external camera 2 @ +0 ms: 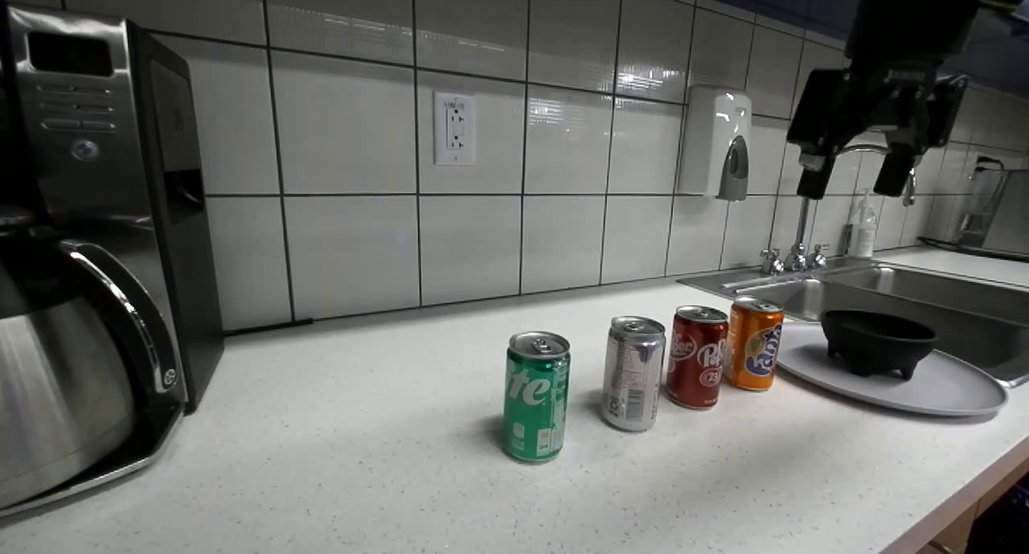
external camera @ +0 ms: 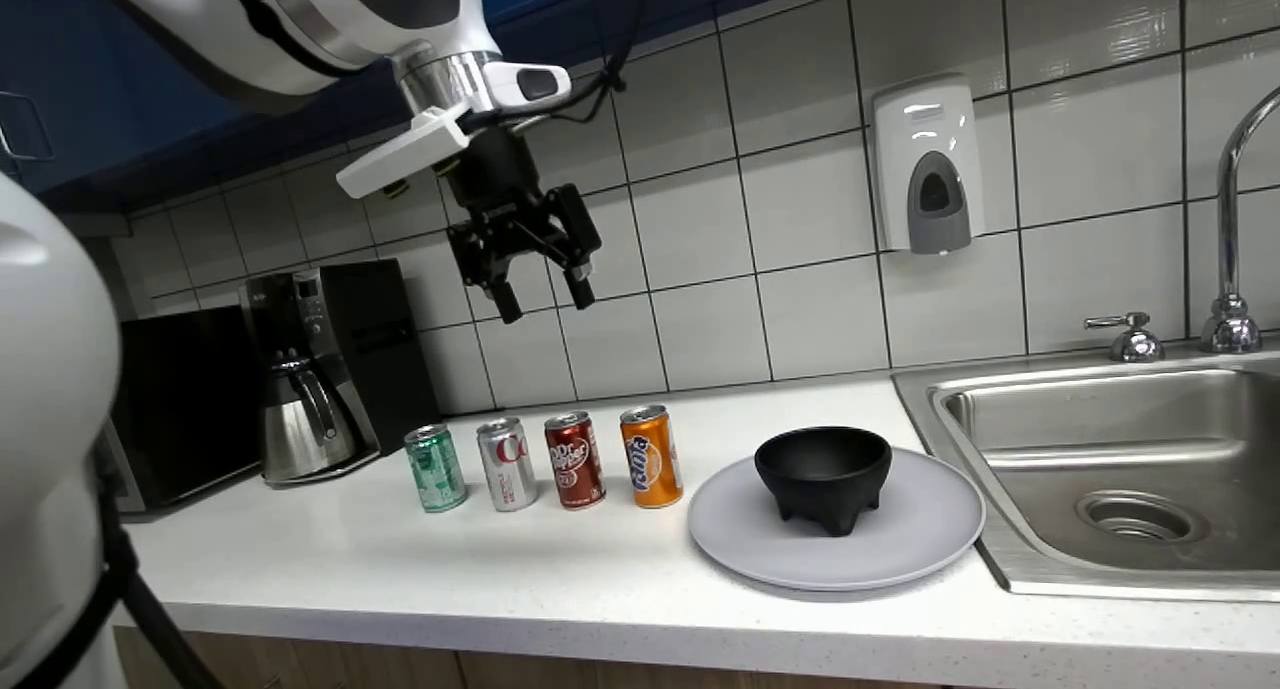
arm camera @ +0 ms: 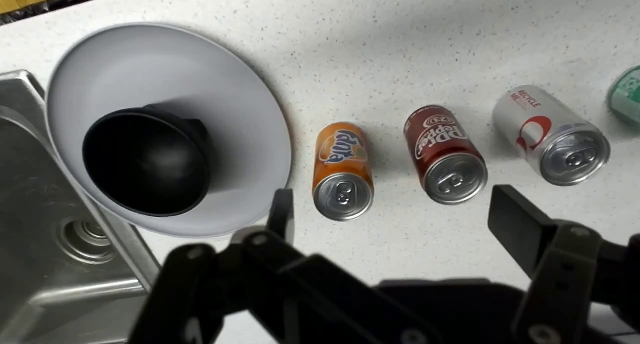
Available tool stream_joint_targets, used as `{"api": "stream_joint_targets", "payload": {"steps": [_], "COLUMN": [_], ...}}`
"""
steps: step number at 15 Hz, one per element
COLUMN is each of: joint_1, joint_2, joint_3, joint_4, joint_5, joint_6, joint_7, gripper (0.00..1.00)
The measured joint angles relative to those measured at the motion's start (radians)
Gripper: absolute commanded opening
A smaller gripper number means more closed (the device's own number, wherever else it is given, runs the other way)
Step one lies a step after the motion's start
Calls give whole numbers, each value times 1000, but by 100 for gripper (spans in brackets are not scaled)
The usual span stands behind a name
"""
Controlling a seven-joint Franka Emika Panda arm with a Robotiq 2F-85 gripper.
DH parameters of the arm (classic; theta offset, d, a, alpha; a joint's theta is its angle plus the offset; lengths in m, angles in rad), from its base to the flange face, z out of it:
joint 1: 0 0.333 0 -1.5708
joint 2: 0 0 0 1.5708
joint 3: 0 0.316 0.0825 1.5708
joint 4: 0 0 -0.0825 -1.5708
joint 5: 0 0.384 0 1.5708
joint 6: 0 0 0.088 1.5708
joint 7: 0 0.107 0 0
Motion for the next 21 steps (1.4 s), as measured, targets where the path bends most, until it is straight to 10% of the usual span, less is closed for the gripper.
{"api": "stream_joint_targets", "payload": {"steps": [21], "joint_1": [-110], "joint_2": [332], "joint_3": [-163], "joint_4": [66], "joint_5": [11], "joint_6": [237], "joint_7": [-55], "gripper": [100]}}
